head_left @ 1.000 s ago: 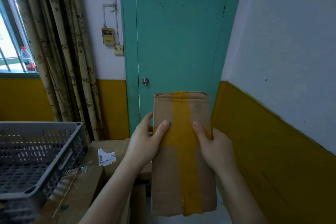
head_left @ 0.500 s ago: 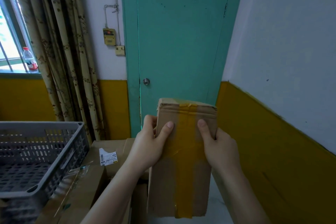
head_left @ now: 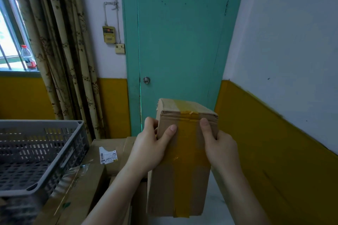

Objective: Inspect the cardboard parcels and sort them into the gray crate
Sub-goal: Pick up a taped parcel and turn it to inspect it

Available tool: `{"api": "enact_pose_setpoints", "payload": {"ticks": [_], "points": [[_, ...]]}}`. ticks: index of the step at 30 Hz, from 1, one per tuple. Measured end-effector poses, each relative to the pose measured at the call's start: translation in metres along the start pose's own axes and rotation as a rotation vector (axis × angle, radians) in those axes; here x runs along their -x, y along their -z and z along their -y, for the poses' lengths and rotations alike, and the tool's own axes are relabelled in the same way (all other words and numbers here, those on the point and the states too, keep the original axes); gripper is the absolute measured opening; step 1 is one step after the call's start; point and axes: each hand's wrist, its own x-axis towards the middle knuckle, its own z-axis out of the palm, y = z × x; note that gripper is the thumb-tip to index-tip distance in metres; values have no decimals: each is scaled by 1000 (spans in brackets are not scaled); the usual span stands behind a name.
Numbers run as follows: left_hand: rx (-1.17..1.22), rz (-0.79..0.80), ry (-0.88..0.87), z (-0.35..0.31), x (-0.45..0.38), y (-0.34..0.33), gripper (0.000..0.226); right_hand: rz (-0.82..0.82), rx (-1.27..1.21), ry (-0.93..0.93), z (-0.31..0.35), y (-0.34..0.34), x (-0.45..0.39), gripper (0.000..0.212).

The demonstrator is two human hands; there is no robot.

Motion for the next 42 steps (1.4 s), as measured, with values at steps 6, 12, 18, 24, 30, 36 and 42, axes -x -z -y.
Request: {"api": "enact_pose_setpoints", "payload": {"ticks": [6,12,18,24,30,36,42], "points": [[145,33,-23,6,-4,5,40,95,-181,-44,-8,2,-9,65],[90,84,-143,23,-12,15,50,84,-343,-21,-14,8,-14,74],[18,156,91,35,-19,13,152,22,-372,31,-17,9,-15,48],[140,292,154,51,-22,7,121,-27,-387,29,-27,1,-17,72],[125,155,187,67,-25,10,131,-181,-412,69,-29,3,-27,60],[77,8,179,70,-29,6,124,-196,-270,141,-31,3,-26,64],[133,-31,154,71,-33,12,128,137,-143,101,-17,4,-16,132]]}}
